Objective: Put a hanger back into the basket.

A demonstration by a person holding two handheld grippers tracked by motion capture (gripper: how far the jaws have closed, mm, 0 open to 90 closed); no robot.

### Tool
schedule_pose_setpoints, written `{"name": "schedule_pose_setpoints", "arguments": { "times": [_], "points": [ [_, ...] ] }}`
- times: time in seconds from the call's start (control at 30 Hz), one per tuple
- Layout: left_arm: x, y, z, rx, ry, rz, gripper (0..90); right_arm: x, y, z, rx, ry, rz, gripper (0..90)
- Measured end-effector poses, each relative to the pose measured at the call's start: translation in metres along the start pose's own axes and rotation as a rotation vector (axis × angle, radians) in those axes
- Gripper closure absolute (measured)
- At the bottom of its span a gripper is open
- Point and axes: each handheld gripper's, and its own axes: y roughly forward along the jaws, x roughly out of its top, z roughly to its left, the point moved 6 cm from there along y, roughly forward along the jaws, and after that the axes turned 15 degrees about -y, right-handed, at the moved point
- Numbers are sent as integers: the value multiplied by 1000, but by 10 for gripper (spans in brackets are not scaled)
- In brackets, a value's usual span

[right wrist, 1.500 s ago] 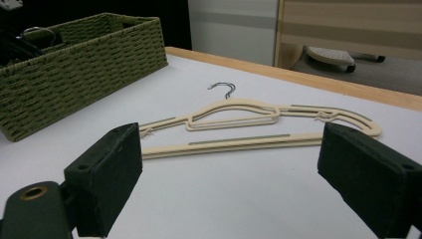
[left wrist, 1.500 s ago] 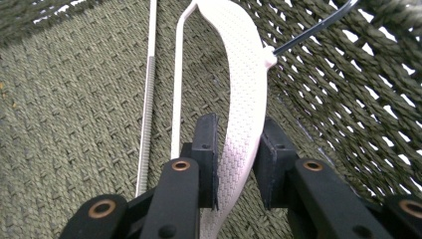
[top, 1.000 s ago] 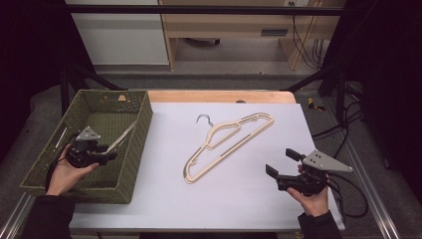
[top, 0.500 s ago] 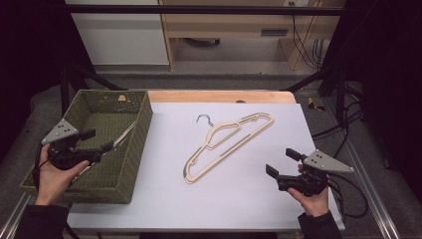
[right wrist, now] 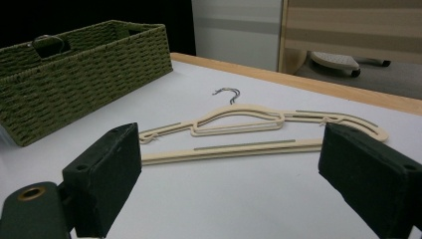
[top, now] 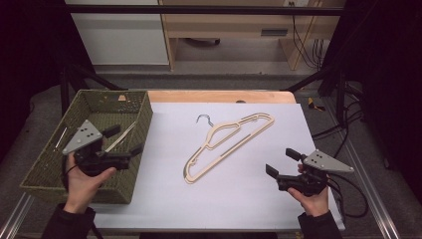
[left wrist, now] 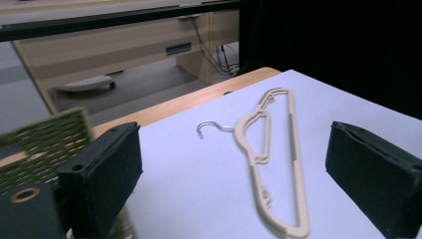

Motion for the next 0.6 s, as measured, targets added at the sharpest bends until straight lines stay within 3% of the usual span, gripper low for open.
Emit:
{"name": "schedule_pose_setpoints", "arguments": {
  "times": [0.1, 0.13, 0.27, 0.43, 0.6],
  "points": [
    [-3, 10, -10, -23, -4, 4, 76, 0, 0, 0, 0, 0, -2, 103],
    [-7, 21, -16, -32, -1, 12, 76, 0, 0, -1, 2, 5, -9, 101],
    [-18, 41, -25, -68, -29, 44, 76, -1, 0, -2, -3, 14, -9, 96],
    [-29, 59, -31, -68, -25, 79, 81, -2, 0, -4, -4, 15, -9, 93],
    [-40, 90, -32, -63, -42, 141, 89, -2, 1, -4, -9, 13, -13, 92]
  ]
}}
